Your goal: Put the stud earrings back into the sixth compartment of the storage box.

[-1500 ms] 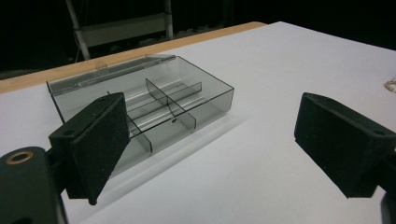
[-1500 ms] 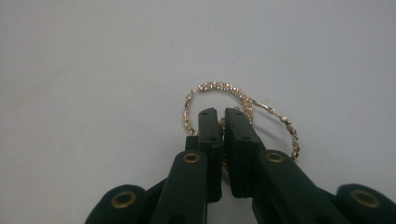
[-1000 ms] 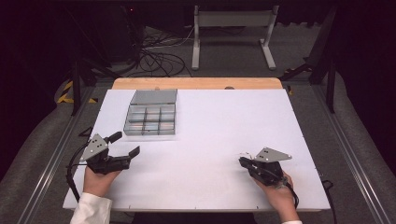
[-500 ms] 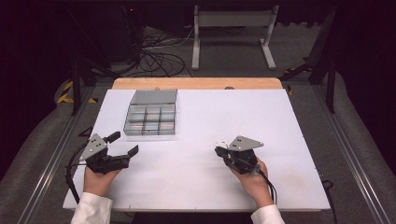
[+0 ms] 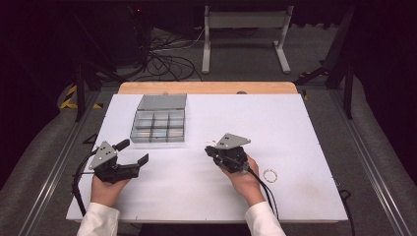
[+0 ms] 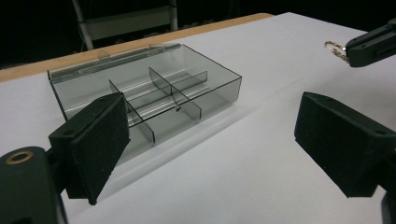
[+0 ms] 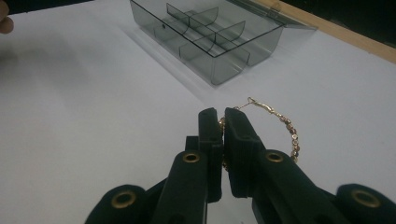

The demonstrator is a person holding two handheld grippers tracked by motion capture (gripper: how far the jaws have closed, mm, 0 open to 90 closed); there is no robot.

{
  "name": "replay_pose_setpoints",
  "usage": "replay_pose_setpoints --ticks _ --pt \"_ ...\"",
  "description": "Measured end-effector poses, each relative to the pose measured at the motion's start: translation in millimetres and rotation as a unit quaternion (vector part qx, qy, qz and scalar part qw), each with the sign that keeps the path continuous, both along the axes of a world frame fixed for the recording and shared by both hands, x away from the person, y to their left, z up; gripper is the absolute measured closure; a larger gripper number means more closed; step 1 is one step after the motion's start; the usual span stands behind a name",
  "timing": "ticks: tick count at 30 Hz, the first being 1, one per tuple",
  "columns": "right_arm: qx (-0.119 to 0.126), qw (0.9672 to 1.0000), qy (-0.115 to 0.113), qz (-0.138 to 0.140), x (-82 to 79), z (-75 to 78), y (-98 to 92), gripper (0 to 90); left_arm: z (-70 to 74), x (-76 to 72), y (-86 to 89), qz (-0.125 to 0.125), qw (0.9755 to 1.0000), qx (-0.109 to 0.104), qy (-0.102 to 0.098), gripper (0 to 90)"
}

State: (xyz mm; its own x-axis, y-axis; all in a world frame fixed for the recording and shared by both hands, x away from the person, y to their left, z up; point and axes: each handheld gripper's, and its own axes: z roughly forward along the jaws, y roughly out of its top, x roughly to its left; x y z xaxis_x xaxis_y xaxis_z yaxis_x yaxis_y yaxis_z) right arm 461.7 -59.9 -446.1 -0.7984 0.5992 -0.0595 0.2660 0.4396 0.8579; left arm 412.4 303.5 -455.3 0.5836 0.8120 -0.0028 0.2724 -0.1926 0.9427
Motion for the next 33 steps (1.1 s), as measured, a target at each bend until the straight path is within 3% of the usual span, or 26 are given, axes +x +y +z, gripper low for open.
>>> replay_pose_setpoints --ticks 19,33 --pt "-0.006 0.9997 -0.016 0.019 35.1 10.9 55.9 86.5 -3.4 1.4 -1.4 -0.011 0.9999 -0.004 0.004 10.7" --pt "-0.006 0.9996 -0.01 0.028 68.5 13.2 88.3 86.5 -4.6 1.5 -0.4 -0.01 0.9998 -0.014 0.003 10.2"
